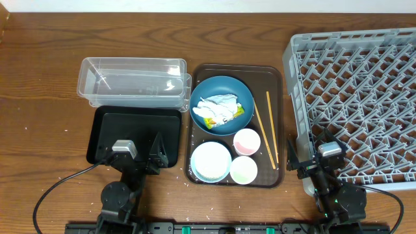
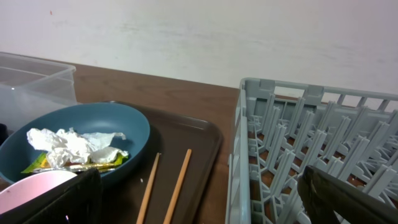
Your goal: Sort waste into correct bins and load items into the dishwasher rack
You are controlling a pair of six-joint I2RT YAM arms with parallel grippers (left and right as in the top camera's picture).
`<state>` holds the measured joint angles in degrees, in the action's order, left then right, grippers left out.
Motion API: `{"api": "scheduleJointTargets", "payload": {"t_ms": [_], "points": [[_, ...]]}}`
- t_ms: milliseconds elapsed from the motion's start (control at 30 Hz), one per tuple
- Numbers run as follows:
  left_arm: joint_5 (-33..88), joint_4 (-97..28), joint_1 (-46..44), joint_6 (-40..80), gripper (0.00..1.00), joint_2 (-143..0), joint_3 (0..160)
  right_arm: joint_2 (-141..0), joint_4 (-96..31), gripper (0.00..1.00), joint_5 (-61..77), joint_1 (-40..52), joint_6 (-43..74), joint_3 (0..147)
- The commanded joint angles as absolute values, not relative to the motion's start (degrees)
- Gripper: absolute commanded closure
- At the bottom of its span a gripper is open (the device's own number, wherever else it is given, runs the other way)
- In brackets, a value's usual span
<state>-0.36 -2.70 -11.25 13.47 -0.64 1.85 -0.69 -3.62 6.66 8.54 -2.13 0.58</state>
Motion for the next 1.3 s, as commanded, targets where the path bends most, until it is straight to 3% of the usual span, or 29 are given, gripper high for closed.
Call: {"api": "scheduleJointTargets", "payload": {"t_ms": [0,700,1000,1267], "points": [[-1.0,-4.0,-10.9,13.4,0.06,-0.3,0.2,-0.3,-3.6,0.01,7.1,8.2,-2.2,0.3],[1.0,-4.0,-10.9,14.0,0.06,-0.3,0.2,-0.3,-3.6,0.01,7.7,8.2,-2.1,0.3],[6.7,-3.3,-10.9,24.2,0.06,-0.6,0.3,-0.3,-3.4,0.01,9.9,8.2,24.0,0.3],[17.2,-2.5,-10.9,24.5,0.07,-0.6,2.1,-0.4,-3.7,0.01,15.9,8.2,22.8,1.3]]}}
